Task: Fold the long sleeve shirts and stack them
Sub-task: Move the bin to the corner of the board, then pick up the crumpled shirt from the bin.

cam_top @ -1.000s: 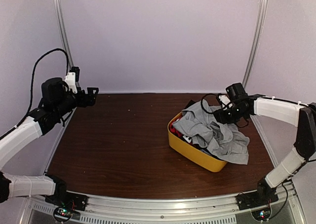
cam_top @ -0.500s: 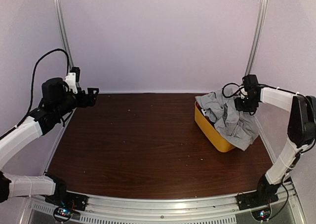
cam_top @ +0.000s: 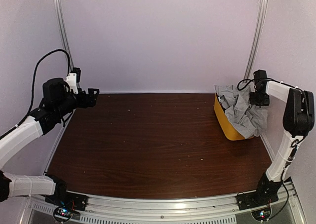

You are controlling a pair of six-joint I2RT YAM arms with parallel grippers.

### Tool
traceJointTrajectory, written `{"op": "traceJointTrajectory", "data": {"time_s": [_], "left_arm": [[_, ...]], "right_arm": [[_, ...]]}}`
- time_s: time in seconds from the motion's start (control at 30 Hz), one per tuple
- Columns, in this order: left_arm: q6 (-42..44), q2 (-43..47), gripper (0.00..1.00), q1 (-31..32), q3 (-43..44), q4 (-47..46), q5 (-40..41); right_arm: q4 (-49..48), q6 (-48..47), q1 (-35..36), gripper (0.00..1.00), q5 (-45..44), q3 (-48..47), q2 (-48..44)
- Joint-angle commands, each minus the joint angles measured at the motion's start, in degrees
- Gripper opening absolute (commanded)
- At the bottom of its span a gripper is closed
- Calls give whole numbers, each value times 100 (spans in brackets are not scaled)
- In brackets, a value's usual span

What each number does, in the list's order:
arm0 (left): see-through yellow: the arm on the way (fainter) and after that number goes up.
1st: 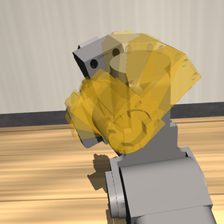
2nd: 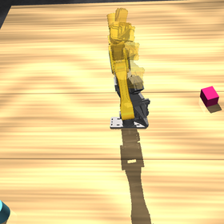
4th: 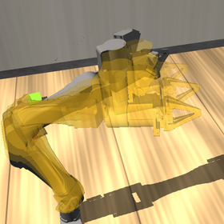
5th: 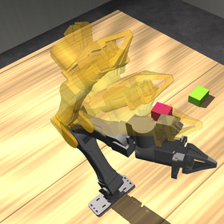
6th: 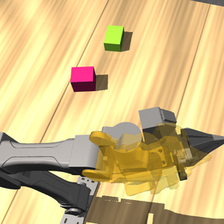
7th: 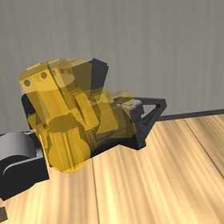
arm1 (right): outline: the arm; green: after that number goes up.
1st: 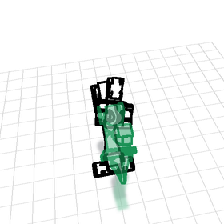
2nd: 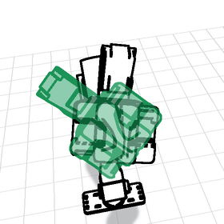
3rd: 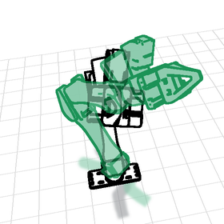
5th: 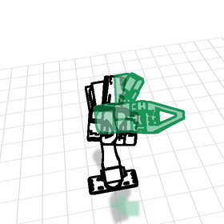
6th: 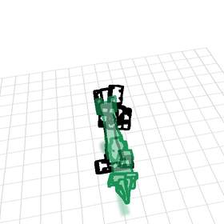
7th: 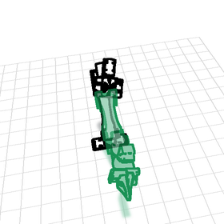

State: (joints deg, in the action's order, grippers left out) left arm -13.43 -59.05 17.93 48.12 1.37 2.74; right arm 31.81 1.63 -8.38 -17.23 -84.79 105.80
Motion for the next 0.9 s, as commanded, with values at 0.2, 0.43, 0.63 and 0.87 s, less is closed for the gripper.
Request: {"op": "traceJointTrajectory", "data": {"time_s": [0.2,0.43,0.63,0.87], "left_arm": [[27,24,98,-53,146,-163,54],[26,43,98,-53,152,-164,50],[20,91,98,-53,141,-163,52],[-9,93,98,-53,153,-163,5]], "right_arm": [[-123,228,-427,60,-554,-504,210],[-148,431,-427,68,-64,-198,-601],[-403,622,-213,87,1026,593,-1846],[-164,653,742,96,1572,837,-2365]]}}
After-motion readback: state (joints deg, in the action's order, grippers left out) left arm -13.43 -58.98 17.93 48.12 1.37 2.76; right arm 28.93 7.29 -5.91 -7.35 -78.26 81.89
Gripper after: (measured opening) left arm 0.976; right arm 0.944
